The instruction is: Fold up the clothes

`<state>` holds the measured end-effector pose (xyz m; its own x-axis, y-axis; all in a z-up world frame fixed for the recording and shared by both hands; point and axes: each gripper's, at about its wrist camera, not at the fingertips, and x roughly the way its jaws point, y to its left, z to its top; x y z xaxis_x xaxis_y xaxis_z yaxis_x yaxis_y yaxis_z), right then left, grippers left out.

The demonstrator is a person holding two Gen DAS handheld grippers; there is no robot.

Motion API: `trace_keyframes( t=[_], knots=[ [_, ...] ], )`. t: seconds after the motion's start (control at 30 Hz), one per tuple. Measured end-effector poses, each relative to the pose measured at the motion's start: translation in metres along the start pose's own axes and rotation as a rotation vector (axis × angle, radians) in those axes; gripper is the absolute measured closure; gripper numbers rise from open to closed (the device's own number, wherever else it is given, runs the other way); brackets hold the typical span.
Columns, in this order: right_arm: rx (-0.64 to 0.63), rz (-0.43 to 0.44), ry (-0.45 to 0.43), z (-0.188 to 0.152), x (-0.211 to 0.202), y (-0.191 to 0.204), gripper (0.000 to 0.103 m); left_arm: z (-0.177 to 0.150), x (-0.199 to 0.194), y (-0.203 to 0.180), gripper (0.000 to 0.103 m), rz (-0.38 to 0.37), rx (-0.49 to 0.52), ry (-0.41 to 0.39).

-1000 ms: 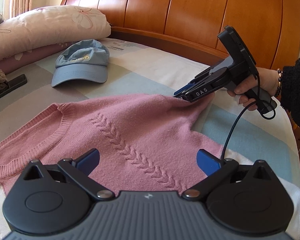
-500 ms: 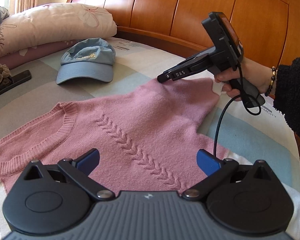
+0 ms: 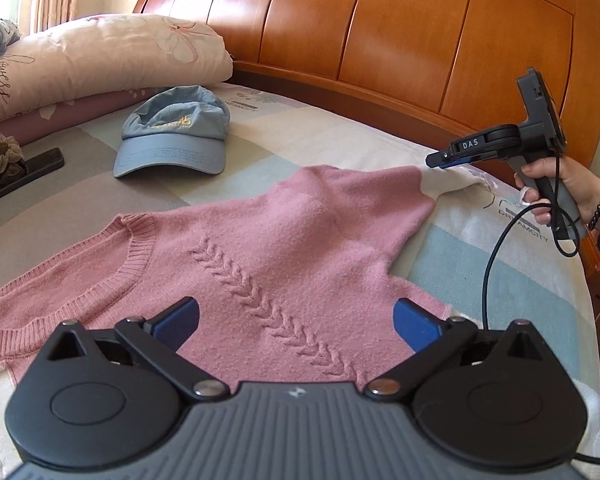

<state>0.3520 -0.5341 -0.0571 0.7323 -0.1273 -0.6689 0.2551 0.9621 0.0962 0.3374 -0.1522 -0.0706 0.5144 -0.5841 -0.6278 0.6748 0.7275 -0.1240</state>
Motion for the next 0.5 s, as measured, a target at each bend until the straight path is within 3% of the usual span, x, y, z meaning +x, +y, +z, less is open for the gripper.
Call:
trace_keyframes(
  t=[0.07, 0.17, 0.33, 0.5],
  knots=[
    [-0.025, -0.014, -0.009, 0.009, 0.006, 0.002, 0.074, -0.001, 0.002, -0.001, 0.001, 0.005, 0.005, 0.007],
    [-0.126, -0.031, -0.005, 0.022, 0.023, 0.017, 0.062, -0.003, 0.007, -0.001, 0.001, 0.013, 0.009, 0.02],
    [-0.297, -0.054, 0.083, 0.012, 0.051, 0.032, 0.06, -0.005, 0.011, 0.001, 0.001, 0.011, 0.004, 0.036],
    [-0.321, -0.062, 0.094, 0.002, 0.06, 0.024, 0.031, -0.006, 0.014, 0.002, 0.001, 0.01, -0.001, 0.04]
  ],
)
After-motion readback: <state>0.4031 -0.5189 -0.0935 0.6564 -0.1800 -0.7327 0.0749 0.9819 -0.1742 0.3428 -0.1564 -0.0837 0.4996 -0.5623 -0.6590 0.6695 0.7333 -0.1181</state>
